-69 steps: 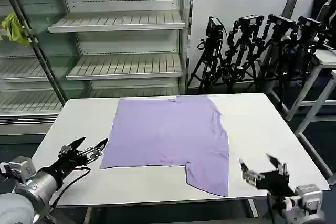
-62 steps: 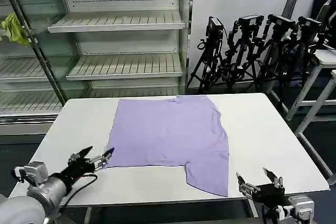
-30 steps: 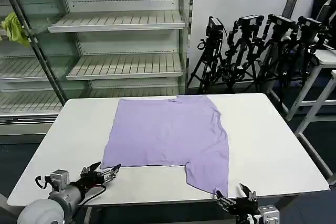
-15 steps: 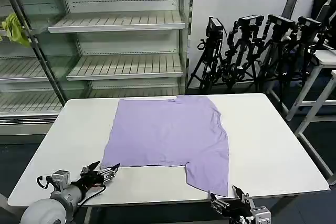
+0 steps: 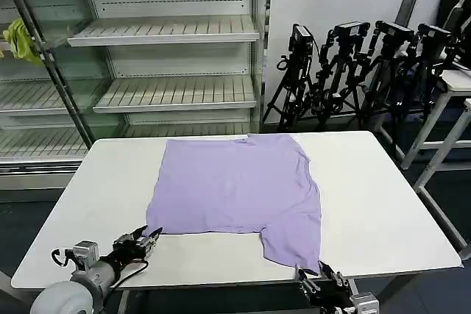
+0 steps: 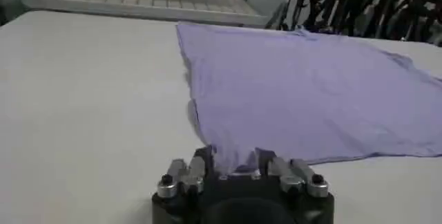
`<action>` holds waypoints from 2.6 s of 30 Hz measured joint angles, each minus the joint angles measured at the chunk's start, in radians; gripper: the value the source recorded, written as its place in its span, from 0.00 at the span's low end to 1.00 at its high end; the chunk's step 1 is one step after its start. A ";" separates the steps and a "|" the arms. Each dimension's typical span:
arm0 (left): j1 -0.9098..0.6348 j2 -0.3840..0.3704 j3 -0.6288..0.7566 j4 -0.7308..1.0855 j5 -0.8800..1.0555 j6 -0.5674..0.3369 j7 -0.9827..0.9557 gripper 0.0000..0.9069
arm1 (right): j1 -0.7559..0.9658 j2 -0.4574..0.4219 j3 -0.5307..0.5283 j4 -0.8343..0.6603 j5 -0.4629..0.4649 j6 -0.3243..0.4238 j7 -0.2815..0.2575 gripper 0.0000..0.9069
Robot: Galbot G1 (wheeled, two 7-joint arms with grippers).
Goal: Fold and organize the clothes.
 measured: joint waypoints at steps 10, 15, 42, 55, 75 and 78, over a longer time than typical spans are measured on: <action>0.010 -0.002 -0.002 -0.002 0.010 -0.002 0.009 0.07 | -0.017 0.006 0.003 0.003 -0.019 0.008 -0.011 0.00; 0.018 -0.003 -0.006 -0.003 0.019 -0.003 0.015 0.07 | -0.028 0.004 0.009 0.009 -0.028 0.013 -0.019 0.00; 0.141 0.036 -0.106 -0.125 0.018 -0.003 0.019 0.06 | -0.274 -0.099 0.224 0.185 -0.018 0.023 -0.036 0.00; 0.253 0.049 -0.205 -0.207 0.013 -0.008 0.017 0.07 | -0.351 -0.137 0.315 0.193 -0.053 0.089 -0.064 0.00; 0.092 0.050 -0.152 -0.150 -0.005 -0.022 0.015 0.06 | -0.080 -0.218 0.318 0.192 0.014 0.184 -0.091 0.00; 0.047 0.049 -0.125 -0.127 -0.006 -0.022 0.016 0.06 | -0.023 -0.235 0.305 0.152 0.035 0.184 -0.089 0.00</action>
